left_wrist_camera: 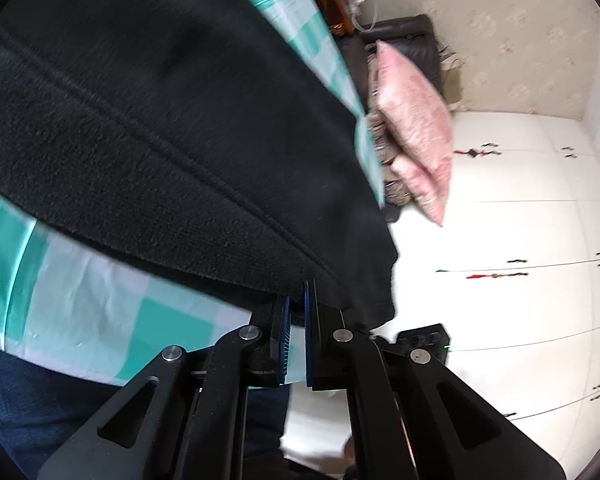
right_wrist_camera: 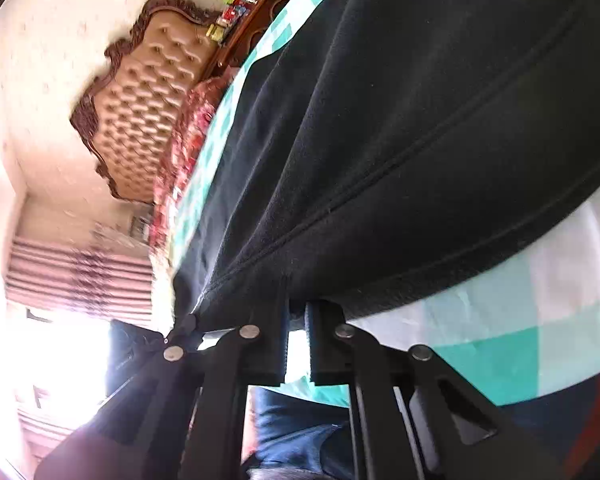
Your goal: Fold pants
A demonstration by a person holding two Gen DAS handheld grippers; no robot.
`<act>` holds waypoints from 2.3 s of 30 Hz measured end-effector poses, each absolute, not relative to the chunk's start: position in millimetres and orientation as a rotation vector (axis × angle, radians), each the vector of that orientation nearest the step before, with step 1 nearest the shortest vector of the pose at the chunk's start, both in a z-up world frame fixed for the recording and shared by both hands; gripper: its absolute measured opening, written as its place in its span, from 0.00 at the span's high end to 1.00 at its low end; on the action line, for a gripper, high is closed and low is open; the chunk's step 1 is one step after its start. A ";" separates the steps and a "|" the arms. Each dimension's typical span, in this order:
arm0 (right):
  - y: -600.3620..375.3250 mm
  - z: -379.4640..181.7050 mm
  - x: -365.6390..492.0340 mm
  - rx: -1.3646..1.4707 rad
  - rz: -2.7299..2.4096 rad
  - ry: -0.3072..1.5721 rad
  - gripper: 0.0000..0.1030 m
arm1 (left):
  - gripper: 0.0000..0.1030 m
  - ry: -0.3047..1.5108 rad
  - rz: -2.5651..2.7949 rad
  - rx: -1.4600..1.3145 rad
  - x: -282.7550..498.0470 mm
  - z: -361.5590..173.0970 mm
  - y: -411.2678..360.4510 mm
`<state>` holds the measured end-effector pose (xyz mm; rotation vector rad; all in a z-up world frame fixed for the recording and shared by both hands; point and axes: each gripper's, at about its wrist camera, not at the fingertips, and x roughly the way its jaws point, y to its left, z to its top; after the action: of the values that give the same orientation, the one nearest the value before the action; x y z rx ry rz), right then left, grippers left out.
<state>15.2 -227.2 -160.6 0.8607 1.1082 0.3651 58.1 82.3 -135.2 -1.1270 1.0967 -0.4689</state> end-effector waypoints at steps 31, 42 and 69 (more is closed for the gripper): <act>-193.7 -99.5 26.8 0.039 0.080 0.883 0.18 | 0.51 0.845 -0.078 -0.166 48.2 -108.5 202.4; -221.3 -138.5 43.5 -0.068 -0.057 0.890 0.08 | 0.84 0.879 0.316 -0.088 102.4 -81.4 326.5; -317.6 -136.2 115.2 -0.113 -0.214 0.907 0.34 | 0.86 0.809 -0.577 0.132 247.2 -75.2 -95.1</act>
<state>115.2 -317.6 -136.2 -0.1129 0.9066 -0.2140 247.2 -95.1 -75.2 0.1321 0.8089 -0.5775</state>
